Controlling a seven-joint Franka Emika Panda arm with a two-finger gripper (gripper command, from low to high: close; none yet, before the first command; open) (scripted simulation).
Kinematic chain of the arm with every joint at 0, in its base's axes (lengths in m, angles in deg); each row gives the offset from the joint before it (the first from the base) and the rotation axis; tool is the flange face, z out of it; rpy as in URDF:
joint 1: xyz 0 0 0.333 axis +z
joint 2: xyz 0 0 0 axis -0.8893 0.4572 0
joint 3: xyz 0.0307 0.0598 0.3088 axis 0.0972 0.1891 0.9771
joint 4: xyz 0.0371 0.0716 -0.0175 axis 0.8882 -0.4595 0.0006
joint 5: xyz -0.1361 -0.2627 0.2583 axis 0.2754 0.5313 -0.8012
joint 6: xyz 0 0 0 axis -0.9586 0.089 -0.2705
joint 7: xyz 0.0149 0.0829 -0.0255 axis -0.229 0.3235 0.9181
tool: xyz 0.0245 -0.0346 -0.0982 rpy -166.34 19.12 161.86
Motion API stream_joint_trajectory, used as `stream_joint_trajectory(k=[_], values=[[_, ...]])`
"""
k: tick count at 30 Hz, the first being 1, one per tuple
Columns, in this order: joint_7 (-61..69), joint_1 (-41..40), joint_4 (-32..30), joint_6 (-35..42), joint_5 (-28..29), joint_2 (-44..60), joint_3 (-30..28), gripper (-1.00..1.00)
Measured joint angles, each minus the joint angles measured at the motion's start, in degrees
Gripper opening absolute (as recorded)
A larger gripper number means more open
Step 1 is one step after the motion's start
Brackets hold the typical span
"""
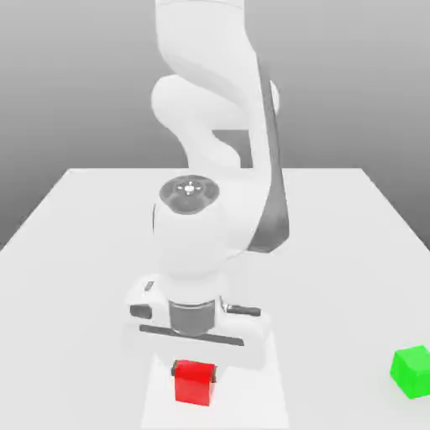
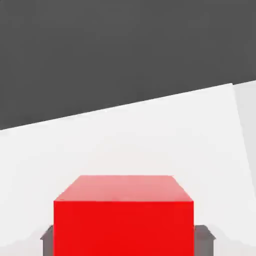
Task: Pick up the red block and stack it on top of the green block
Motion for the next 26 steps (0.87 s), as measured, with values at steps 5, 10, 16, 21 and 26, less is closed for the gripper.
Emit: stream_joint_trajectory(k=[5, 10, 16, 21, 26], values=[[0.0, -0.14, -0.69, 3.84, 0.0, -4.5, 0.16, -1.0], [2.65, 3.27, 1.16, 10.8, 1.33, -9.43, 4.28, -1.0], [8.51, 11.5, 6.74, 15.38, 4.36, -8.03, 13.56, -1.0], [10.18, 19.37, 12.5, 14.3, 11.04, -0.42, 18.26, -1.0], [8.98, 21.24, 13.35, 11.85, 13.57, 3.08, 17.2, 1.0]])
